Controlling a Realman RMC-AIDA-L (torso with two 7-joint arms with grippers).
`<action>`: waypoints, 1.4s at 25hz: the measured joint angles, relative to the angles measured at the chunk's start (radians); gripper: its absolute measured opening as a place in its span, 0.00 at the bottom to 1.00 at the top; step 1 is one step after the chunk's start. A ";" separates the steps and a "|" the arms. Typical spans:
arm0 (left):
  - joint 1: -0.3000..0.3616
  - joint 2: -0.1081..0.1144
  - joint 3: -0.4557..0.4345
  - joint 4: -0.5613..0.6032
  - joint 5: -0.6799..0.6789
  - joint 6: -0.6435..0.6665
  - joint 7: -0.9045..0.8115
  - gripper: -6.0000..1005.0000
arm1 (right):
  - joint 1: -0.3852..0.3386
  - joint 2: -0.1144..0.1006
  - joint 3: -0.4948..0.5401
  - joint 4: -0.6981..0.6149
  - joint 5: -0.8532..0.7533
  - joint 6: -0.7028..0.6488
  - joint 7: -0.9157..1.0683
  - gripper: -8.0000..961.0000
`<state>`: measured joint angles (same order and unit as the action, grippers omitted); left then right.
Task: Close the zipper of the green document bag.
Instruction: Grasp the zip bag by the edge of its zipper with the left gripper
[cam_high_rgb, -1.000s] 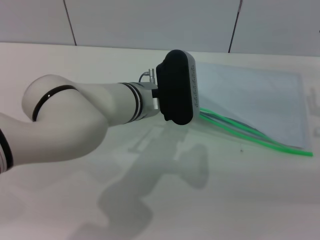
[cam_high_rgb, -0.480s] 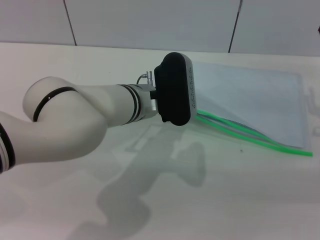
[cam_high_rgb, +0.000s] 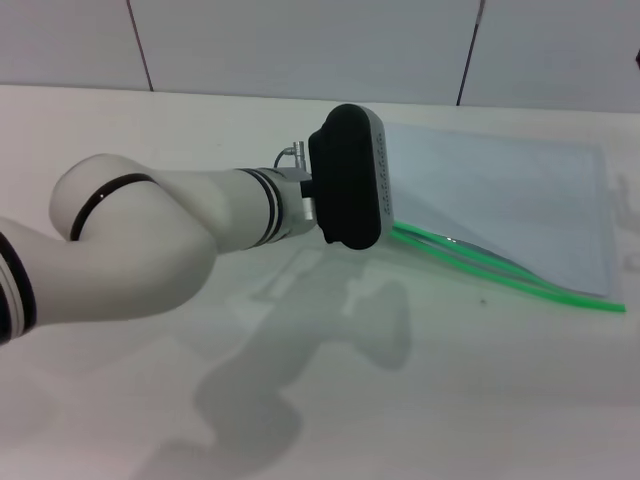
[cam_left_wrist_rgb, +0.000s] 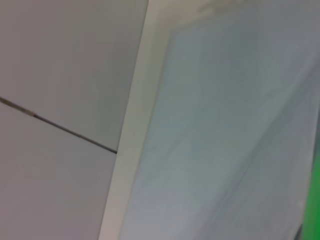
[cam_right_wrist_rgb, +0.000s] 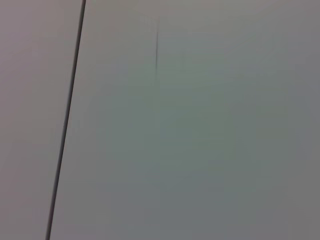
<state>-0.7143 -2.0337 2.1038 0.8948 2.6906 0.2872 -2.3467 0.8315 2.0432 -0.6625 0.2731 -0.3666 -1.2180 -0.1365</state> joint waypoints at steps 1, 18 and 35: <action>0.000 0.000 0.001 0.000 0.000 -0.001 0.000 0.67 | 0.000 0.000 0.000 0.000 0.000 0.000 0.000 0.74; -0.013 0.000 -0.003 -0.031 -0.007 -0.037 -0.008 0.49 | 0.003 0.000 0.000 0.004 0.000 -0.001 0.000 0.74; -0.010 0.000 -0.013 -0.051 -0.064 -0.056 -0.011 0.13 | -0.001 -0.007 -0.007 0.019 -0.110 -0.023 0.149 0.74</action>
<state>-0.7243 -2.0340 2.0910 0.8437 2.6267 0.2315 -2.3578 0.8310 2.0367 -0.6695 0.2919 -0.4766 -1.2411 0.0123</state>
